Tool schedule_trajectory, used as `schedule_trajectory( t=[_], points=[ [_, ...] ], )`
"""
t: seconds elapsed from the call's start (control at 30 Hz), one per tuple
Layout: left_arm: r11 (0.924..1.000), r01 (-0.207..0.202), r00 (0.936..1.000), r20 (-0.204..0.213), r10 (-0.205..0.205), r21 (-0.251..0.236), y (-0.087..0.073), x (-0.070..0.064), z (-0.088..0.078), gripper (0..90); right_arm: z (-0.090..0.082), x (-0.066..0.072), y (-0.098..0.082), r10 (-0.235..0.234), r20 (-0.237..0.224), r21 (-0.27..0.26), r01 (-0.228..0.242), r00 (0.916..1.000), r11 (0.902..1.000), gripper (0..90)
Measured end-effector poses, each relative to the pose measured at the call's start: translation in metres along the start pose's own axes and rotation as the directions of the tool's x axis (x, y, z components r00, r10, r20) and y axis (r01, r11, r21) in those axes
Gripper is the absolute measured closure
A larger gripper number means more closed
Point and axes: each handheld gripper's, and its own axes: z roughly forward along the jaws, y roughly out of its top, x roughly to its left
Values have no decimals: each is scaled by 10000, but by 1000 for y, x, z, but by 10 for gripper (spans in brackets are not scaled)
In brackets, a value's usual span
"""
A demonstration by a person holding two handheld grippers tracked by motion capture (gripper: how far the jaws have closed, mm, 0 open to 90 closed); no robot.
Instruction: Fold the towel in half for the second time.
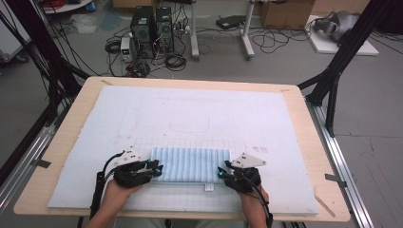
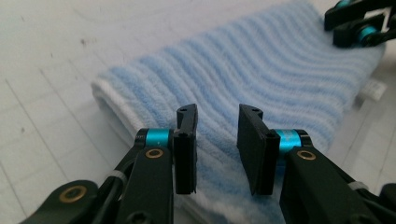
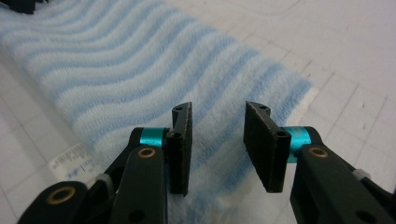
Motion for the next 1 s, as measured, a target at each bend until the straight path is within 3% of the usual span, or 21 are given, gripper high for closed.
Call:
schedule_trajectory(
  t=[0.17, 0.33, 0.47, 0.5, 0.7, 0.83, 0.93, 1.0],
  points=[
    [10000, -35, 10000, -73, 36, 55, -1, -2, 0, 692, 0, 0, -6, 195, -65, 64, -194, 9998, 9998, 577],
    [9952, 72, 9999, -67, -79, -980, 11, 8, -3, 642, -5, -6, 12, 280, -250, -583, -294, 9993, 9979, 551],
    [9909, 416, 9982, -370, -467, -1278, 22, 22, 4, 642, 10, -12, 29, 130, -196, -361, -137, 9997, 9993, 584],
    [9913, 541, 9971, -458, -600, -1199, 23, 26, 7, 645, 15, -14, 32, 203, -222, -279, -210, 9995, 9994, 591],
    [9990, 433, 9951, -887, -437, -58, 21, 32, 24, 724, 40, -23, 30, 342, -45, 588, -339, 9994, 9977, 641],
    [9985, 487, 9944, -929, -509, -257, 22, 31, 22, 697, 37, -24, 29, 490, -102, 345, -486, 9987, 9982, 569],
    [9957, 405, 9949, -886, -479, -836, 24, 32, 14, 604, 26, -24, 29, 606, -146, -297, -610, 9981, 9977, 466],
    [9890, 659, 9953, -621, -747, -1324, 25, 34, 8, 492, 17, -25, 27, 779, -119, -788, -786, 9969, 9938, 384]
  ],
)
